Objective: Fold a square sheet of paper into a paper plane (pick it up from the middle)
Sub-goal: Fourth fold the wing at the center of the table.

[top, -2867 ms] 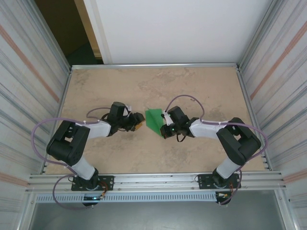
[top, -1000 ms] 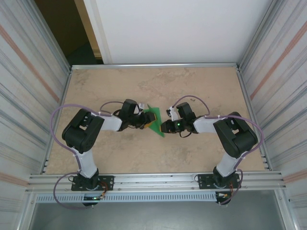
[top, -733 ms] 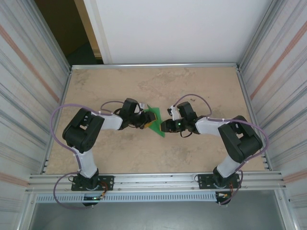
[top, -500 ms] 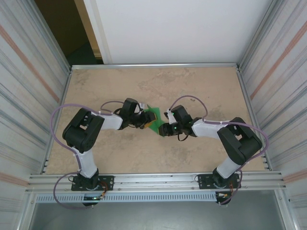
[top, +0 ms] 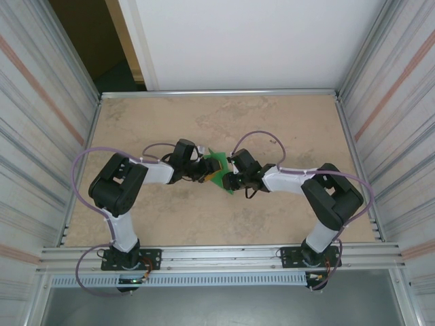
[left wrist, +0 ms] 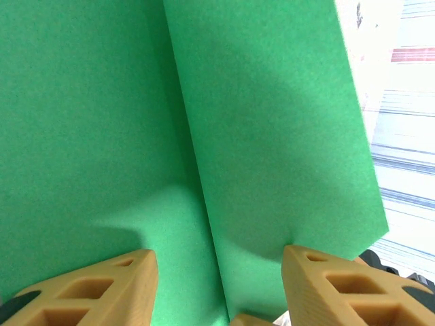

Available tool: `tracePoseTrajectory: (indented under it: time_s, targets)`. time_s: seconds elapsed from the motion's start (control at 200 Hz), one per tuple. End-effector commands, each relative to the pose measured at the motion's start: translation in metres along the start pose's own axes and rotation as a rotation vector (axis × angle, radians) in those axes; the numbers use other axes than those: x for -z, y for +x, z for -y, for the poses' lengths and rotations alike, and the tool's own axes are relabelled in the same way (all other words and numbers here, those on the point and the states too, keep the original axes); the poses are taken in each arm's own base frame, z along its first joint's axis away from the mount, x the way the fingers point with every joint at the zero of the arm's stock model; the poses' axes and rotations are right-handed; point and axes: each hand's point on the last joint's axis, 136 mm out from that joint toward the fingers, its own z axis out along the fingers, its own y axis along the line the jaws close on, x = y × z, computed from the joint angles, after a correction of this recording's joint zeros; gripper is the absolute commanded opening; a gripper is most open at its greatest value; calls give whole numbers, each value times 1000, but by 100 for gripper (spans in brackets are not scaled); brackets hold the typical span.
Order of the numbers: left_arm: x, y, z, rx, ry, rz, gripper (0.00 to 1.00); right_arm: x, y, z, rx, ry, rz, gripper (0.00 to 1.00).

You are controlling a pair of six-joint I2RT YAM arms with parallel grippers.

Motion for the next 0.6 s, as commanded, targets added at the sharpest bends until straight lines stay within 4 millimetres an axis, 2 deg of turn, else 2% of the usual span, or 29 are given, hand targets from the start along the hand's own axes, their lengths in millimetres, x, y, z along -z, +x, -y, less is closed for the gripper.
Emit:
tracePoseTrajectory:
  time_s: [0.0, 0.226, 0.596]
  targets:
    - [-8, 20, -36, 63, -115, -57, 53, -3, -1, -2, 38, 16, -10, 37]
    - [-8, 20, -36, 62, -113, -56, 52, -5, 0, -10, 68, -5, -16, 28]
    - [-7, 21, -35, 60, -113, -55, 52, -7, 1, -9, 77, -2, -21, 17]
